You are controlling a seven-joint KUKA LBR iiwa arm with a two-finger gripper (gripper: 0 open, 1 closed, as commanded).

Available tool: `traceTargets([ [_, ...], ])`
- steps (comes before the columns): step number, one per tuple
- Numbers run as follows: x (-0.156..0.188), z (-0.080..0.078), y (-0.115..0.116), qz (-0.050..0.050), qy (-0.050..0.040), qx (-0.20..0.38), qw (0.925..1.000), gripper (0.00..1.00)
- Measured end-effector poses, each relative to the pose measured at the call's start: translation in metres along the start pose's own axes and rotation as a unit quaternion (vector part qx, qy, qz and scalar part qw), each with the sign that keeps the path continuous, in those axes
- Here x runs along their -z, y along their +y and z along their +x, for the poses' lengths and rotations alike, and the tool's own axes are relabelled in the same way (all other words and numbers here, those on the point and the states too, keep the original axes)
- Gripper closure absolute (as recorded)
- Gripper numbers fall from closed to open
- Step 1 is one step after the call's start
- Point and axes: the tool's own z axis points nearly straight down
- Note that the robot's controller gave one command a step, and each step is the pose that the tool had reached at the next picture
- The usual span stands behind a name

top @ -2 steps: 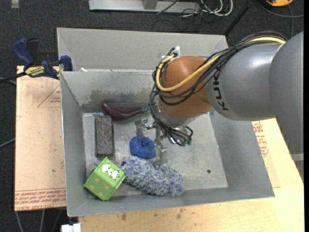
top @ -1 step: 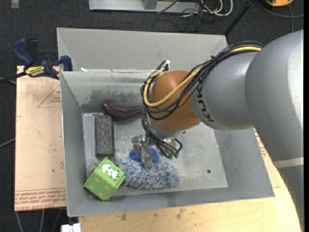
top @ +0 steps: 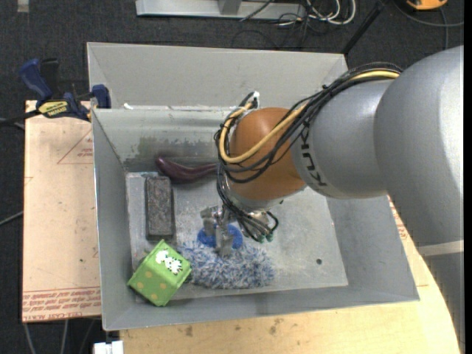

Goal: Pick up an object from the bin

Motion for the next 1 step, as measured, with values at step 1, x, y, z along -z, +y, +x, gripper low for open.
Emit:
traceTargets([
  [1,0.1448,0.0022,-0.0220,0.000,0.0022,-0.004,1.0000,1.00],
])
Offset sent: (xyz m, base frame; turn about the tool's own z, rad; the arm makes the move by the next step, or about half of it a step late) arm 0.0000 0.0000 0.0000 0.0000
